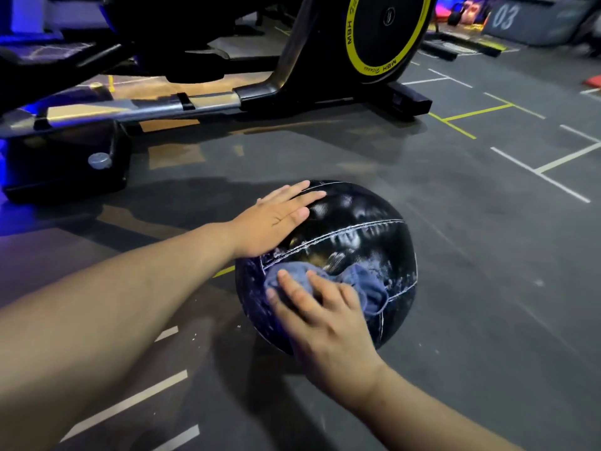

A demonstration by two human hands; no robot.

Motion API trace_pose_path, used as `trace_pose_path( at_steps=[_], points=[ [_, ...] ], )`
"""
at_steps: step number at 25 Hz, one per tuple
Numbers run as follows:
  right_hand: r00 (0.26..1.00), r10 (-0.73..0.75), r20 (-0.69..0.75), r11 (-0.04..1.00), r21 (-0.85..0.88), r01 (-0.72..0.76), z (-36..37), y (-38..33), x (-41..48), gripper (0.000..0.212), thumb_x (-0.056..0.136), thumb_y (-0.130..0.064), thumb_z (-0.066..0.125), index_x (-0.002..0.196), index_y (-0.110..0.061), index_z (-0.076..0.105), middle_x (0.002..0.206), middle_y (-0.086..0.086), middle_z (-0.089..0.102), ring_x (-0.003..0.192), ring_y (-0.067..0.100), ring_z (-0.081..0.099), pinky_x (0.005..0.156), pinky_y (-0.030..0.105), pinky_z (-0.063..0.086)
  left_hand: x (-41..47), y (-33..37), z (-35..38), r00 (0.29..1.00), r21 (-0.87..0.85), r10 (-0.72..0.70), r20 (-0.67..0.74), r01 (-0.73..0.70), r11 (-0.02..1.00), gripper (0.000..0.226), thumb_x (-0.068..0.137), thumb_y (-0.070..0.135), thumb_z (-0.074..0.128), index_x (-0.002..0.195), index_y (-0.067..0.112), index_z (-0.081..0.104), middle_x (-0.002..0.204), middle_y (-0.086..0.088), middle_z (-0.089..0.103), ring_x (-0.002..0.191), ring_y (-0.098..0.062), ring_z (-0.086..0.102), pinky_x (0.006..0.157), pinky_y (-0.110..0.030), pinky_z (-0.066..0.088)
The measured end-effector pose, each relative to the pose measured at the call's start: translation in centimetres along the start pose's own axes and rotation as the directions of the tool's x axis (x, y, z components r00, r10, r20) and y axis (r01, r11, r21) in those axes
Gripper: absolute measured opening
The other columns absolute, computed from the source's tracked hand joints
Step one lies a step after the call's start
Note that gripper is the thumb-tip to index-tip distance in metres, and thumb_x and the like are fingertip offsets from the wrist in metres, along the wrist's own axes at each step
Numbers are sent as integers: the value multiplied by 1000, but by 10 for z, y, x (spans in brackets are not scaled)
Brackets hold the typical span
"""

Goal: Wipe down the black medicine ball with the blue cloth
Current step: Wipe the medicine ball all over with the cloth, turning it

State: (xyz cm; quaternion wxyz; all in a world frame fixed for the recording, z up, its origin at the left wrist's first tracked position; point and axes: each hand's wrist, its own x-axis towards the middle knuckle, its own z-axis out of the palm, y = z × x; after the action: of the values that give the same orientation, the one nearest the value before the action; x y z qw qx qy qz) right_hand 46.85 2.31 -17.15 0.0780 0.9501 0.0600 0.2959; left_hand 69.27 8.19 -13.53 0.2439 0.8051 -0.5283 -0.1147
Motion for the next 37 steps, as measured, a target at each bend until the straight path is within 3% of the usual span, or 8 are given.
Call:
trace_pose_path(
  at_steps=[3,6,9,12,20,24,30,37],
  points=[
    [997,-54,-46,998,38,56,-7,25,3,44,86,-22,55,129,-20,63,135,7,61,100,36,63,78,44,45,2,5,5,1000,7,-18,-23,18,1000,45,96,59,13,140,65,13,160,23,7,150,-11,2,118,-56,11],
    [951,239,-194,962,180,-205,-8,85,19,44,86,-19,56,129,-15,64,132,9,63,104,38,63,86,47,49,6,16,7,995,-10,-99,-21,99,995,39,93,64,10,129,77,7,161,21,6,150,-15,1,118,-57,10],
    [738,668,-94,711,372,-597,-2,150,28,45,84,-17,60,129,-13,63,125,10,67,113,30,63,99,30,42,2,38,15,984,6,-176,-20,176,984,41,98,60,12,138,69,9,161,20,2,150,-17,-3,117,-61,4],
    [596,796,107,503,433,-748,4,179,31,43,87,-13,59,129,-19,63,127,7,65,119,24,59,100,22,38,-12,60,30,971,33,-235,-54,237,971,42,99,56,15,140,65,10,161,21,-1,149,-16,-5,117,-59,1],
    [803,545,241,599,559,-574,9,172,79,42,86,-19,65,128,-25,63,123,-3,65,115,14,59,98,15,37,-77,88,7,913,236,-400,-85,409,882,57,87,71,24,141,53,21,145,1,31,130,-26,35,101,-41,37],
    [889,403,215,637,632,-442,18,146,119,43,84,-19,67,127,-18,64,117,4,66,111,20,63,103,23,42,-47,74,-20,924,287,-98,-370,214,934,40,95,51,30,112,25,54,114,1,49,109,-24,50,95,-42,41],
    [854,267,446,611,607,-508,27,124,165,47,92,-31,51,138,-24,52,137,7,55,128,22,49,110,28,33,-2,20,-18,882,-184,-203,-425,136,974,29,100,27,43,127,15,41,128,-3,39,114,-21,49,97,-29,34],
    [866,349,357,496,714,-494,25,113,148,40,93,-18,62,132,-23,60,125,0,62,116,10,57,108,26,38,-11,-10,-27,885,-212,-355,-302,301,930,35,103,35,34,135,23,38,137,-8,55,125,-28,50,98,-35,37]
  ],
)
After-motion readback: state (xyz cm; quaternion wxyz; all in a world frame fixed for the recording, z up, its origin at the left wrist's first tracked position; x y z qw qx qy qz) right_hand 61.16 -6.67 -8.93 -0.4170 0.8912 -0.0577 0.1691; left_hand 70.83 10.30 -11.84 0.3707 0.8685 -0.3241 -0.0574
